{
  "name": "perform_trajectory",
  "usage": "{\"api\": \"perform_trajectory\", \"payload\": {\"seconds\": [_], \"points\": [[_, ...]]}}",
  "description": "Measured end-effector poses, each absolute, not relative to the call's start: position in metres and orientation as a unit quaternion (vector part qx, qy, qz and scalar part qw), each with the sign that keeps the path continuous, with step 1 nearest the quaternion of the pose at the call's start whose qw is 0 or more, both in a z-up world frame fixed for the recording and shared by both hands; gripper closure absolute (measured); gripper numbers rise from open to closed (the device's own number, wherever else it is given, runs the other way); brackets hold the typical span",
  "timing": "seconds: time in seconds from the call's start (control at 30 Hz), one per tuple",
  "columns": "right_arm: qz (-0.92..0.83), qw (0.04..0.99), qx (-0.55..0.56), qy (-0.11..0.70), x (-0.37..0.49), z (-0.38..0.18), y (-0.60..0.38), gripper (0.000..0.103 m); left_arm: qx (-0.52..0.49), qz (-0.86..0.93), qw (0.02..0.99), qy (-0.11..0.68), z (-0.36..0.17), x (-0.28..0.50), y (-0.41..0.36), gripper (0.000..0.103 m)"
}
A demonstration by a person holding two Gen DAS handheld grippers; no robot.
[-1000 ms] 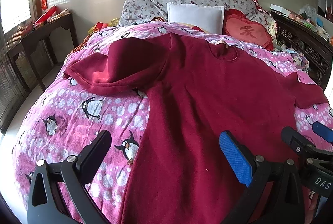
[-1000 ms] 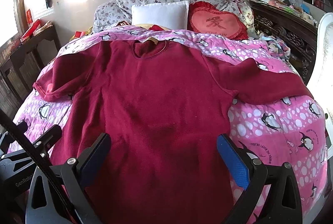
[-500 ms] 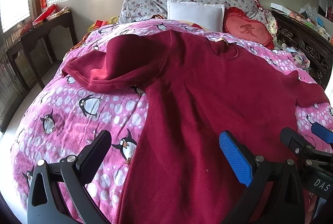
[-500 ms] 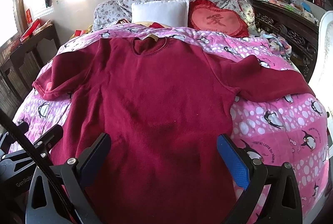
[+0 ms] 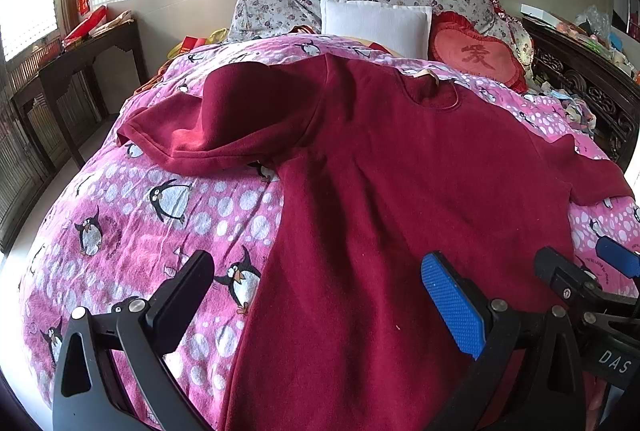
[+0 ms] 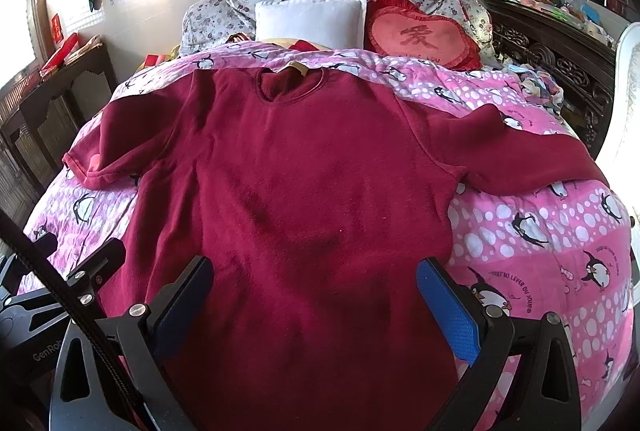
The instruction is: Fold small clothes
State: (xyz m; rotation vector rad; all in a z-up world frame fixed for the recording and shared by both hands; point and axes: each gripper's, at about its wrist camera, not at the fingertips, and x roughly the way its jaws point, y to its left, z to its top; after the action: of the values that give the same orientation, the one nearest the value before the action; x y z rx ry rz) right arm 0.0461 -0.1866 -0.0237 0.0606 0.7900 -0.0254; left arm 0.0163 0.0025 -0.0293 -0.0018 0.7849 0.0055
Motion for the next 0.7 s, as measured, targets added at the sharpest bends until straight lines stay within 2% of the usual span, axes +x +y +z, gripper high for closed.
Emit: {"api": "perform_trajectory", "payload": {"seconds": [0.7], "points": [[-0.014, 0.920, 0.030, 0.390, 0.0493, -0.0258, -0.1850, 0.000, -0.007, 0.005, 0.922, 0.386, -0.0337, 0.0204, 0.0090, 0.000]]}}
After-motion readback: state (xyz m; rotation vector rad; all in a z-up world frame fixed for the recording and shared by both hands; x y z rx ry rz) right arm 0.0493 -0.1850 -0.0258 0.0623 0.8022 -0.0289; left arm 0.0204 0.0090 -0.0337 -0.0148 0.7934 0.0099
